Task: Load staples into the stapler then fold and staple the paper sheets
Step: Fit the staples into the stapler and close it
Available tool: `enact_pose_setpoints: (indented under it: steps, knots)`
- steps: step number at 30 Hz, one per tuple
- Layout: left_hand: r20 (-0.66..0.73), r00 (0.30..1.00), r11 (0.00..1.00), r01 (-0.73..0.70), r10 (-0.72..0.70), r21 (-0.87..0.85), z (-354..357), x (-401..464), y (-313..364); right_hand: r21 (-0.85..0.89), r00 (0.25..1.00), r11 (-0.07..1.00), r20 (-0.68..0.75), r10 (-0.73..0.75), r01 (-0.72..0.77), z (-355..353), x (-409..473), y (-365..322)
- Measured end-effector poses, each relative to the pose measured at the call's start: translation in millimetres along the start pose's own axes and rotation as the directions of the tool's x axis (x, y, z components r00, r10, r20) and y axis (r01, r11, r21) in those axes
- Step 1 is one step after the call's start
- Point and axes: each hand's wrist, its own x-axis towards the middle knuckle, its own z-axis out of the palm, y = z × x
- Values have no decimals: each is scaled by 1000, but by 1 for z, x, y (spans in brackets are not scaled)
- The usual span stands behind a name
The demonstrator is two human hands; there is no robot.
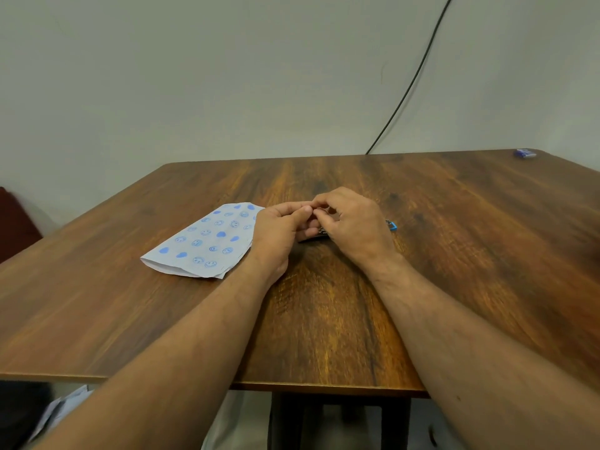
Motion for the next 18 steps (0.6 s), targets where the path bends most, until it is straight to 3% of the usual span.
enact_pose_setpoints:
  steps: [8, 18]
  knots:
    - [50, 999, 1000, 4, -6, 24, 2, -3, 2, 62, 999, 998, -26, 29, -27, -1, -1, -3]
    - [17, 1000, 997, -6, 5, 74, 6, -10, 5, 99, 998, 993, 27, 63, -66, -2, -2, -1]
